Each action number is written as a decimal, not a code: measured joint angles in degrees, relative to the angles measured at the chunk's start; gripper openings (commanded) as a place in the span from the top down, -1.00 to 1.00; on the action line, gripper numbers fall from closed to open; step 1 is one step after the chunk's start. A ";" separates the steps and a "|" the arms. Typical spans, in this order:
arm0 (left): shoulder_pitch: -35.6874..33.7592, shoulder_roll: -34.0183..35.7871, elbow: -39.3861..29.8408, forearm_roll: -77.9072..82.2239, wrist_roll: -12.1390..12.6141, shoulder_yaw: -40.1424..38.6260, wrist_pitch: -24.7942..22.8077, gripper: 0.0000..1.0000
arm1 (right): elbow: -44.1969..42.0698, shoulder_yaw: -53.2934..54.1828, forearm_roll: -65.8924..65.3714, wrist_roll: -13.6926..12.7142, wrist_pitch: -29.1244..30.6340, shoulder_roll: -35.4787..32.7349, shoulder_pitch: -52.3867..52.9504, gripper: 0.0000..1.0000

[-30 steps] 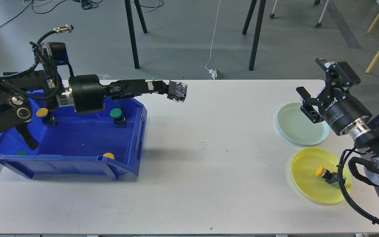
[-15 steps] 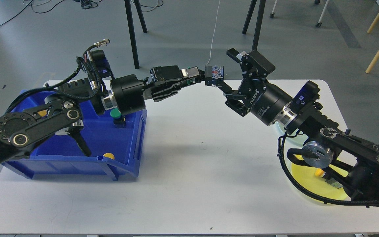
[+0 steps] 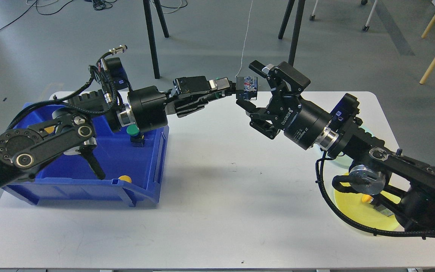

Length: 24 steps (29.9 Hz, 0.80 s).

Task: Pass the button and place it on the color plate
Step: 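Grasp the green button with the right gripper, open the left gripper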

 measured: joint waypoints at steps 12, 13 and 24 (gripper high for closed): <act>0.00 0.00 0.00 -0.06 -0.05 0.00 0.06 0.47 | 0.03 0.40 -0.87 -0.10 0.03 -0.53 -0.55 0.99; 0.00 0.00 0.00 -0.07 -0.05 0.00 0.08 0.23 | -0.01 0.40 -0.87 -0.10 0.03 -0.48 -0.55 0.99; 0.09 -0.62 0.07 -3.87 0.01 -0.19 0.09 -0.94 | -0.09 2.48 0.01 -0.06 -0.44 -0.83 -2.04 0.99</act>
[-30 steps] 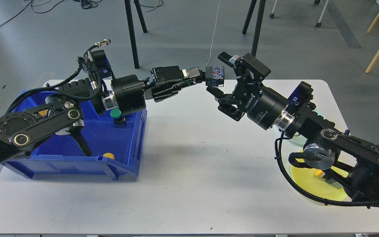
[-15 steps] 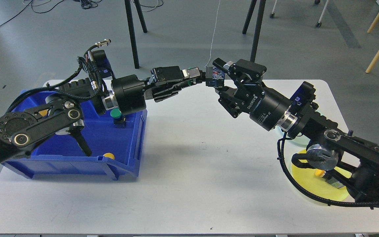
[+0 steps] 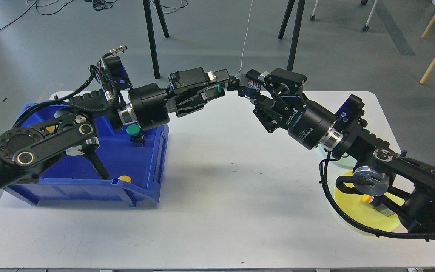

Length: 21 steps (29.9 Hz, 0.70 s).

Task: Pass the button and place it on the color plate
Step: 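Grasp the green button with the right gripper, open the left gripper, then lower the green button onto the pale green plate with the right gripper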

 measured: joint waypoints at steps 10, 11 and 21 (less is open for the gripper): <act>0.27 0.30 0.11 -0.27 0.00 -0.34 0.36 -0.96 | -1.79 15.25 0.17 -0.84 -7.88 0.49 -13.25 0.99; 0.27 0.20 0.11 -0.27 0.00 -0.35 0.39 -0.96 | -2.62 16.42 0.20 -1.11 -10.25 0.65 -14.42 0.99; 0.22 -0.53 0.11 -0.27 0.00 -0.35 0.59 -0.96 | -23.51 16.84 6.04 -14.45 -36.51 7.90 -13.23 0.99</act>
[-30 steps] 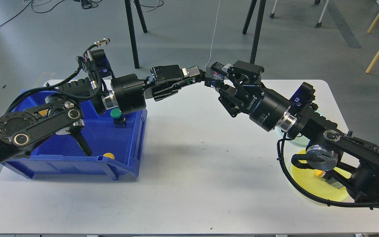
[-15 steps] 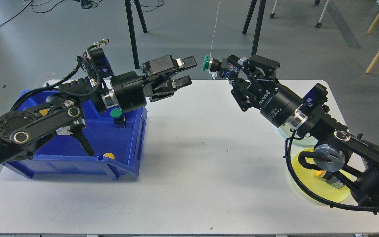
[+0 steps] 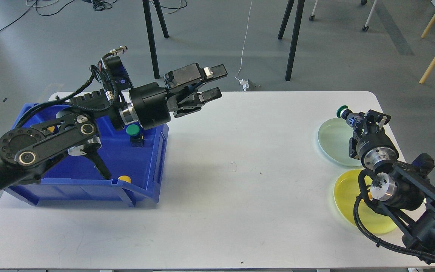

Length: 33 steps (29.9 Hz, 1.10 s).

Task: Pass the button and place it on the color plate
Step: 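Lower the green button onto the pale green plate with the right gripper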

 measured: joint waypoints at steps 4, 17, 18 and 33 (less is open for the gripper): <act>-0.01 0.00 0.00 0.01 0.00 0.00 -0.10 -0.97 | -7.70 -1.16 0.25 -2.51 -0.64 2.86 1.06 0.52; 0.32 2.14 0.51 -0.90 0.00 -0.92 0.19 -0.97 | -8.83 2.17 0.80 -2.52 -0.68 3.57 1.99 -0.99; 0.72 2.92 0.96 -2.23 0.00 -1.69 0.19 -0.97 | -8.08 2.41 0.83 -2.57 -0.68 3.40 1.99 -0.99; 5.83 12.41 18.66 -30.12 -0.01 -10.01 -7.72 -0.99 | 14.27 10.48 2.73 -2.85 21.36 -2.66 6.89 -0.99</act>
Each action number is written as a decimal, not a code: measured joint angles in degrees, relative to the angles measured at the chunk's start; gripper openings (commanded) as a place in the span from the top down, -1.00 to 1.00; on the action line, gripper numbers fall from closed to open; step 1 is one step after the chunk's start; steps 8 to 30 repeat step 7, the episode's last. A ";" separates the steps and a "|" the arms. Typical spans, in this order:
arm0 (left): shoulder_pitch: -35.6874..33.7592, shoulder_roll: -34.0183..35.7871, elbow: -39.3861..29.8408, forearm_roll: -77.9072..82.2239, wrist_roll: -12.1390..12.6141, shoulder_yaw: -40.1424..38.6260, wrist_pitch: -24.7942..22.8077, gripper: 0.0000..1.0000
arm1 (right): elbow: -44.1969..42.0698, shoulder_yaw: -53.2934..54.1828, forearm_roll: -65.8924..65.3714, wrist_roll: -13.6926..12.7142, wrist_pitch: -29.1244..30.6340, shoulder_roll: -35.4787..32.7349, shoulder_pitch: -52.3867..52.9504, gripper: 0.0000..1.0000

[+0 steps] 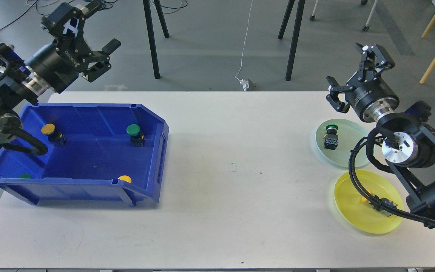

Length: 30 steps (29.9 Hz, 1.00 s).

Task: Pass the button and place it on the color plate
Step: 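Lower the green button onto the pale green plate with the right gripper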

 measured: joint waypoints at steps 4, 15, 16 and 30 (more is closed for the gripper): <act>1.01 0.99 1.80 -3.34 0.00 -0.02 -0.05 -0.99 | -0.51 0.50 6.70 -0.01 12.87 -1.28 1.22 -0.99; 1.15 1.11 1.91 -3.68 0.00 -0.02 -0.06 -0.99 | -4.15 0.71 11.07 -0.01 26.57 -1.83 1.52 -0.99; 1.15 1.11 1.91 -3.68 0.00 -0.02 -0.06 -0.99 | -4.15 0.71 11.07 -0.01 26.57 -1.83 1.52 -0.99; 1.15 1.11 1.91 -3.68 0.00 -0.02 -0.06 -0.99 | -4.15 0.71 11.07 -0.01 26.57 -1.83 1.52 -0.99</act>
